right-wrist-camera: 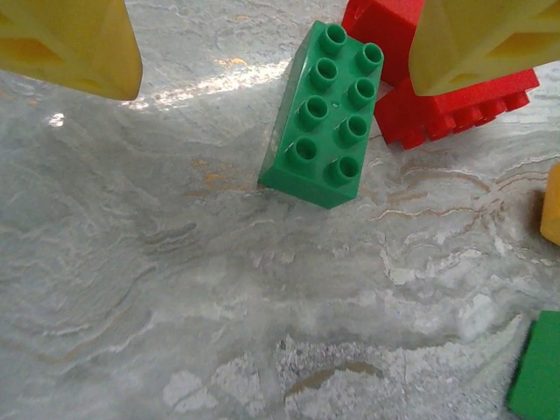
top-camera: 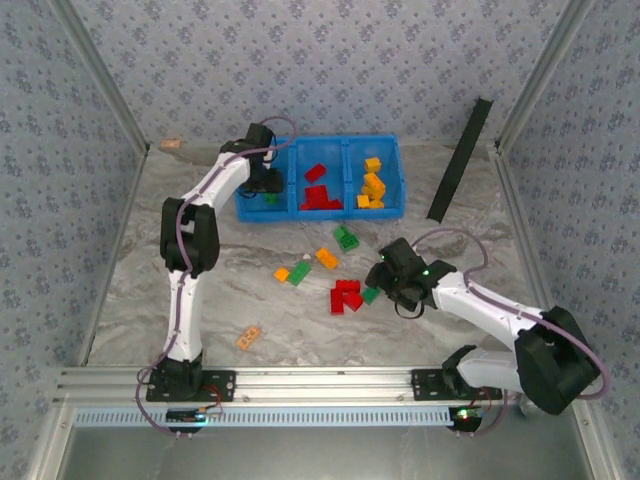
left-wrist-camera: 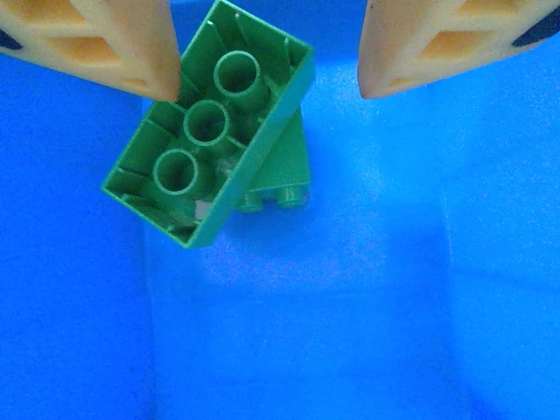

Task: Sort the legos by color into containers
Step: Place the lego in the container, then pick up the lego from the bottom-center of the table.

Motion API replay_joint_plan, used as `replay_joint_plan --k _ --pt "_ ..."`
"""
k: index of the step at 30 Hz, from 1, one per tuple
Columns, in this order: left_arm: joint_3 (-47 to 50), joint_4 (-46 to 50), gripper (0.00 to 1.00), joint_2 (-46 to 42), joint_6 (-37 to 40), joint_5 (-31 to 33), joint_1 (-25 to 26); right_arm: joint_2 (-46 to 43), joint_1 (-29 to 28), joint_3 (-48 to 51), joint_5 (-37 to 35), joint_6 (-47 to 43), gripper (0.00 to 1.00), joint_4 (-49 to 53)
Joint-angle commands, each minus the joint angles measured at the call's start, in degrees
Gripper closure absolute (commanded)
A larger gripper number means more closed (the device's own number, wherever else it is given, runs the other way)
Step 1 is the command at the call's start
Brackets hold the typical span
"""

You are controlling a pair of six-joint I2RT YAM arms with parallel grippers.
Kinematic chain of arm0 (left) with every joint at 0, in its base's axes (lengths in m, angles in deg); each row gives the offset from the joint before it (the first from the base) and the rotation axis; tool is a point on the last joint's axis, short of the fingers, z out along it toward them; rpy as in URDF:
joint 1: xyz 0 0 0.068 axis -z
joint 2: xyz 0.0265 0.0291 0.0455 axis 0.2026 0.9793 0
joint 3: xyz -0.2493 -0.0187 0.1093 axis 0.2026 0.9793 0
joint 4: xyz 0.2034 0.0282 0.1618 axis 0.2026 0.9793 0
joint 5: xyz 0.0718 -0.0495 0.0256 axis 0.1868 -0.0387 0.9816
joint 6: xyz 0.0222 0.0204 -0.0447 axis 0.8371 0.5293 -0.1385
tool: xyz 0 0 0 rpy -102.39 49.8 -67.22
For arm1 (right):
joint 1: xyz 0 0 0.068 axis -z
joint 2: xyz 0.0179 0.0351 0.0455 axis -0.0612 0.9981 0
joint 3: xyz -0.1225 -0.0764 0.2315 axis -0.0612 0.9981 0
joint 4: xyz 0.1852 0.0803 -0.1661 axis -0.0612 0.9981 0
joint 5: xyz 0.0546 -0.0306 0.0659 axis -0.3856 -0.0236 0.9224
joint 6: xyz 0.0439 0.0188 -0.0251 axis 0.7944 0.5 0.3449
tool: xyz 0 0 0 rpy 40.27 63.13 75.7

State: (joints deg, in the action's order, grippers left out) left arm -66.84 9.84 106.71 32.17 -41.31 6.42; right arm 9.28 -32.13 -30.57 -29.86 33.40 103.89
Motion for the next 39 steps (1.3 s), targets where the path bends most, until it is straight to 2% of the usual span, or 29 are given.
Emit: replay_joint_plan --k 1,14,21,26,28,31,39 --pt "-1.29 1.49 0.43 -0.85 0.74 -1.03 0.22 2.52 -0.93 0.03 0.63 3.5 0.19 -1.45" --pt "-3.2 3.78 0.4 -12.27 2.05 -3.65 1.31 13.03 -2.07 -3.5 0.14 2.86 0.2 -4.07" --pt "-0.13 4.91 0.38 -20.43 2.4 -3.38 2.07 18.53 -2.16 -5.84 0.3 0.25 0.36 -3.63" --pt "5.37 4.12 0.36 -27.93 2.15 -3.72 2.26 22.88 -2.59 -8.05 0.12 -3.39 0.53 -1.98" --pt "9.05 4.34 0.36 -30.84 2.73 -3.65 2.75 23.92 -3.0 -8.38 -0.15 -5.86 0.55 -1.88" --pt "14.68 4.09 0.34 -35.7 3.32 -2.41 3.16 24.38 -3.9 -8.9 -1.41 -12.07 0.65 -2.16" --pt "31.81 5.32 0.32 -53.22 2.93 -2.11 3.18 23.28 -5.52 -21.13 -5.11 -32.13 0.74 5.8"
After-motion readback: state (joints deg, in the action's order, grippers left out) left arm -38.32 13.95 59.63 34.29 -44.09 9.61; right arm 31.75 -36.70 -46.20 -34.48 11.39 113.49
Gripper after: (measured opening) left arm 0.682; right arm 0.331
